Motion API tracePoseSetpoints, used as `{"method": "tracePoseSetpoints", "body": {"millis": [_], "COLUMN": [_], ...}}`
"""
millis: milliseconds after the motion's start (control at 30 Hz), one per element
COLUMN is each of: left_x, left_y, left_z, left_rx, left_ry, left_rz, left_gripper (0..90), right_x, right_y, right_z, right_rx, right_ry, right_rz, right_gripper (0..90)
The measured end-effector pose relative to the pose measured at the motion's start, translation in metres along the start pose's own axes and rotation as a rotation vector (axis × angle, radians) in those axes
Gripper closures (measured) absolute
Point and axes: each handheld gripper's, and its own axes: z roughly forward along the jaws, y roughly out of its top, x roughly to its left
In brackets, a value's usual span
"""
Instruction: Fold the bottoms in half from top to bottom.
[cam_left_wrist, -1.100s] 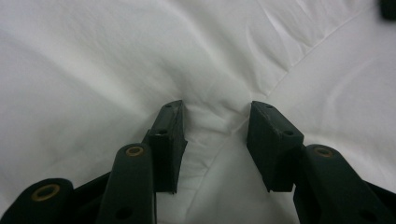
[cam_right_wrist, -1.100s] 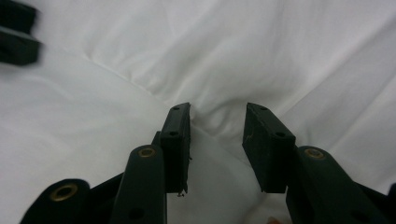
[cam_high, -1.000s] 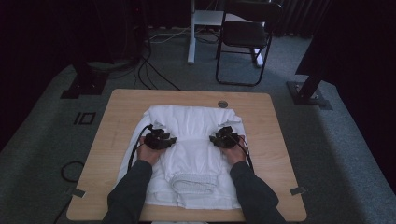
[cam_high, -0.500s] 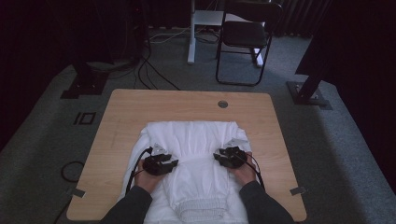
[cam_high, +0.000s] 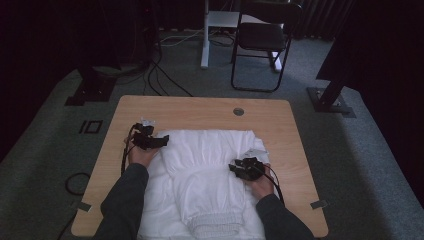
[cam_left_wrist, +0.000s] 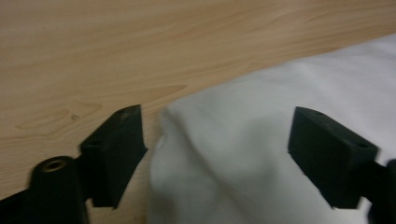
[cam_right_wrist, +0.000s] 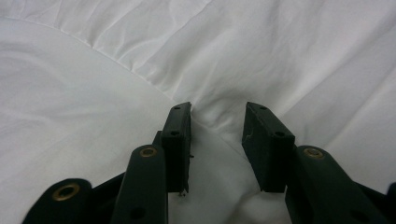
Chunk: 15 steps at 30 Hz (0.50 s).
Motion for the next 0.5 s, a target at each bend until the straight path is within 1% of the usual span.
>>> {"method": "tracePoseSetpoints", "body": {"millis": [33, 100, 167, 200, 267, 300, 367, 433, 467, 500], "left_x": [0.002, 0.003, 0.003, 0.002, -0.001, -0.002, -0.004, -0.004, -0.004, -0.004], "left_y": [-0.002, -0.007, -0.010, -0.011, -0.011, -0.011, -0.010, -0.010, -0.010, -0.010], "left_z": [0.006, 0.017, 0.024, 0.026, 0.027, 0.026, 0.024, 0.023, 0.023, 0.023], "left_rx": [0.012, 0.041, 0.060, 0.067, 0.065, 0.061, 0.062, 0.064, 0.064, 0.065], "left_ry": [-0.004, 0.002, -0.002, -0.001, 0.001, -0.011, -0.045, -0.078, -0.087, -0.089], "left_rz": [-0.012, -0.002, -0.006, -0.001, 0.023, 0.036, 0.054, 0.044, 0.041, 0.038], "left_gripper": [17.8, 16.6, 15.5, 15.6, 17.1, 22.4, 42.3, 58.7, 64.0, 68.1], "right_x": [0.000, 0.000, -0.001, -0.001, -0.001, -0.001, -0.001, -0.006, -0.009, -0.012], "right_y": [0.000, 0.000, 0.000, 0.000, 0.000, 0.000, 0.001, 0.006, 0.010, 0.015], "right_z": [0.000, 0.000, 0.000, 0.000, 0.000, 0.000, 0.000, -0.001, -0.003, -0.007], "right_rx": [0.000, -0.003, -0.004, -0.004, -0.004, -0.002, 0.008, 0.032, 0.035, 0.020], "right_ry": [0.001, 0.004, 0.006, 0.006, 0.006, 0.005, 0.012, 0.043, 0.034, 0.001], "right_rz": [0.001, 0.004, 0.006, 0.006, 0.006, 0.005, 0.011, 0.036, 0.036, 0.029], "right_gripper": [61.4, 61.4, 61.4, 61.4, 61.4, 61.3, 60.7, 58.7, 57.3, 55.8]}}
